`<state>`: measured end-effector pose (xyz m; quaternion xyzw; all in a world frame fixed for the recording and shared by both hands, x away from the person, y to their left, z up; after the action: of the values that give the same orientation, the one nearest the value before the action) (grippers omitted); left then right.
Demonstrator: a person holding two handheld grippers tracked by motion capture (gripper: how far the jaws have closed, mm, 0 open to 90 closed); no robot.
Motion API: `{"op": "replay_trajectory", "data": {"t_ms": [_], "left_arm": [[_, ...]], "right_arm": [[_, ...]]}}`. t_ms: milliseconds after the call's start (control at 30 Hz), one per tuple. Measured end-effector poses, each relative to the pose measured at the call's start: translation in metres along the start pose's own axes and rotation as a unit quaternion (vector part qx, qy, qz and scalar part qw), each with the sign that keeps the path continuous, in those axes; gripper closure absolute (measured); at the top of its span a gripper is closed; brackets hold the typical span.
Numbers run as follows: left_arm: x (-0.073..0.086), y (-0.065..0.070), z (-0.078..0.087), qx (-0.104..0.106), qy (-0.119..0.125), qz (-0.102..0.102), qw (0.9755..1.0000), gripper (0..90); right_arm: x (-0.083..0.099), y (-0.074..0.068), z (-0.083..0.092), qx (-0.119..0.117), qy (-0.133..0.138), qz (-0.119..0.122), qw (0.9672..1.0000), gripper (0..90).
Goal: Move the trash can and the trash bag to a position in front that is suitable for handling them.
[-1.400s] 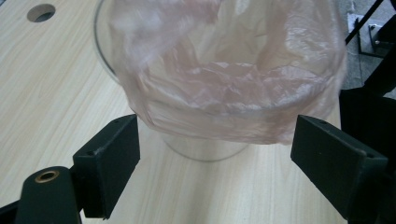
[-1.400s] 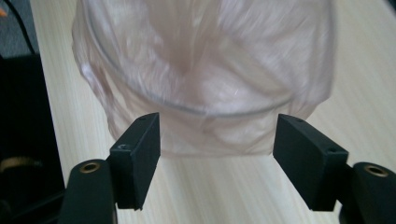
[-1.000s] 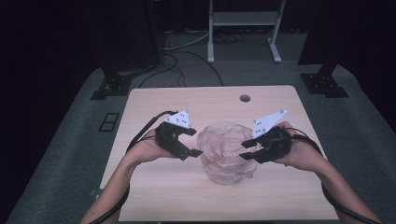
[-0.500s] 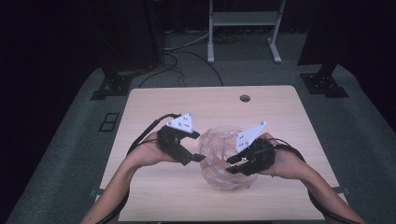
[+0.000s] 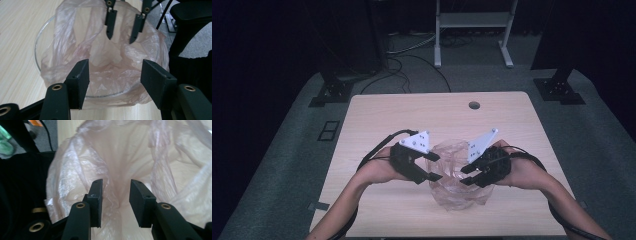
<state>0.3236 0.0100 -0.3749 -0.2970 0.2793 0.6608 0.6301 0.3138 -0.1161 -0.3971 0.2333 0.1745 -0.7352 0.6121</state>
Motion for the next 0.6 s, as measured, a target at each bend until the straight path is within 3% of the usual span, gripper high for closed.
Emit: {"op": "replay_trajectory", "data": {"t_ms": [100, 267, 433, 600], "left_arm": [[-0.002, -0.001, -0.002, 0.003, 0.0, 0.0, 1.0, 39.4], [-0.005, 0.002, -0.008, 0.009, -0.001, -0.004, 0.9999, 40.5], [-0.009, 0.009, -0.015, 0.024, 0.001, -0.014, 0.9996, 41.5], [-0.016, 0.018, -0.023, 0.036, -0.001, -0.025, 0.999, 41.3]], "right_arm": [[0.0, 0.003, 0.005, 0.003, 0.001, -0.003, 1.0, 62.5], [-0.001, 0.003, 0.02, -0.004, 0.025, -0.009, 0.9996, 62.9], [0.008, 0.005, 0.013, 0.002, -0.002, -0.005, 1.0, 63.4], [0.002, 0.012, 0.008, 0.013, 0.004, -0.008, 0.9999, 63.9]]}}
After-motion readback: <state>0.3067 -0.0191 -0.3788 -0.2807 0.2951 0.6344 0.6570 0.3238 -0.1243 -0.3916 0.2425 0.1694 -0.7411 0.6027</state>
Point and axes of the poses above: each handheld gripper's, and its own axes: z roughly backward along the jaws, x roughly out of its underside, y roughly to its right, the point moved 9 cm from there along -z, roughly forward along the jaws
